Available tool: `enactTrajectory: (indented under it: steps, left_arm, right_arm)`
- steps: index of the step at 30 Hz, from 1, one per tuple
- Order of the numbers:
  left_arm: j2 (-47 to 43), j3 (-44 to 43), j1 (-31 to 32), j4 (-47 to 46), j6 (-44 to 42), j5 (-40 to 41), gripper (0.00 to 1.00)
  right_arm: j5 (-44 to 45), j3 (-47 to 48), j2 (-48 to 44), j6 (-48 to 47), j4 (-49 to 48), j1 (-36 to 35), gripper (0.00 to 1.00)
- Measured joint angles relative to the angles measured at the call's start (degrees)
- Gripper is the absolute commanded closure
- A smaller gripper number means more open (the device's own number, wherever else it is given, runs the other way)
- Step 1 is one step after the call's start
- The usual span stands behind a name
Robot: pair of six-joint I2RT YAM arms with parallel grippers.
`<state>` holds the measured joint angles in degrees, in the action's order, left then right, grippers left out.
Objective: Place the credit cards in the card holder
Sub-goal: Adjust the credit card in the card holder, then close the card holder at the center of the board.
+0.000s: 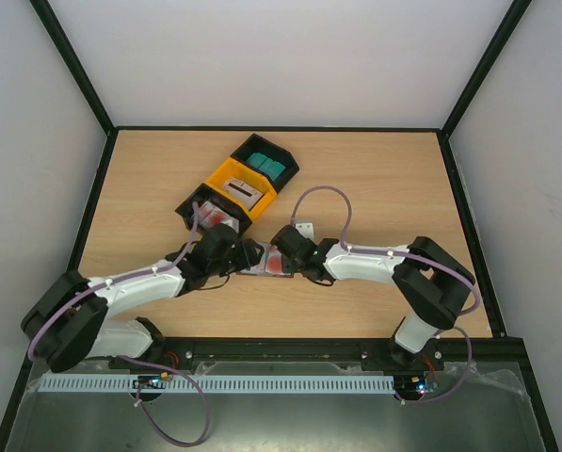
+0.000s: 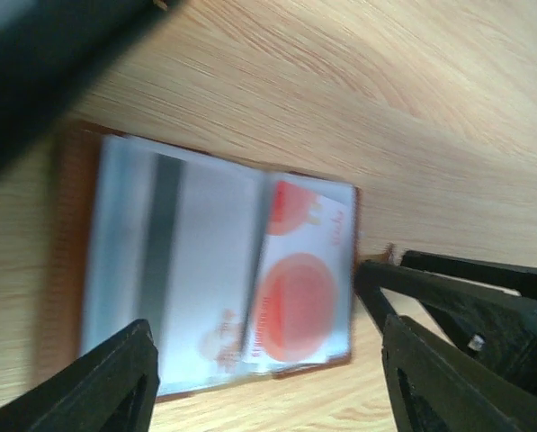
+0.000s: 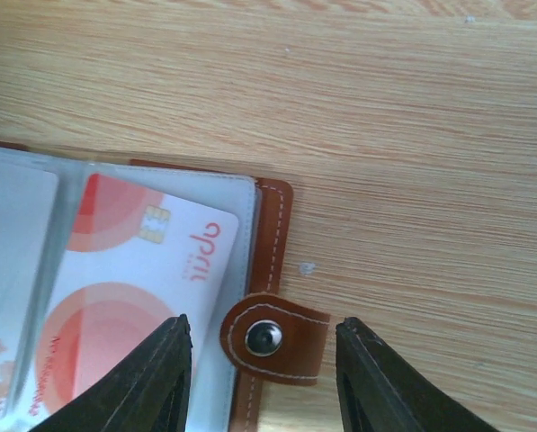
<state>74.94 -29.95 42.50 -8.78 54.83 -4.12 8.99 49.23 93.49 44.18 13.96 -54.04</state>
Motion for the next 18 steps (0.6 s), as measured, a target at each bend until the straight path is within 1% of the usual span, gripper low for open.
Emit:
enactTrajectory:
  steps: [4,9,14,18]
  left_arm:
    - [-3.2,-0.1,-2.1,7.0,-0.2,3.7,0.21]
    - [-3.7,1.5,-4.2,11.5,0.2,5.2,0.18]
    - [-0.9,2.7,-5.8,11.0,0.1,3.4,0.19]
    - [1.1,2.6,-6.5,6.9,0.2,0.5,0.18]
  right_arm:
    - [0.8,0.1,2.1,-0.1,0.2,0.0,0.63]
    - [2.3,0.1,3.3,0.0,0.5,0.0,0.71]
    - [2.5,0.1,3.8,0.0,0.0,0.0,0.73]
    - [1.4,-0.2,3.8,0.0,-1.3,0.4,0.73]
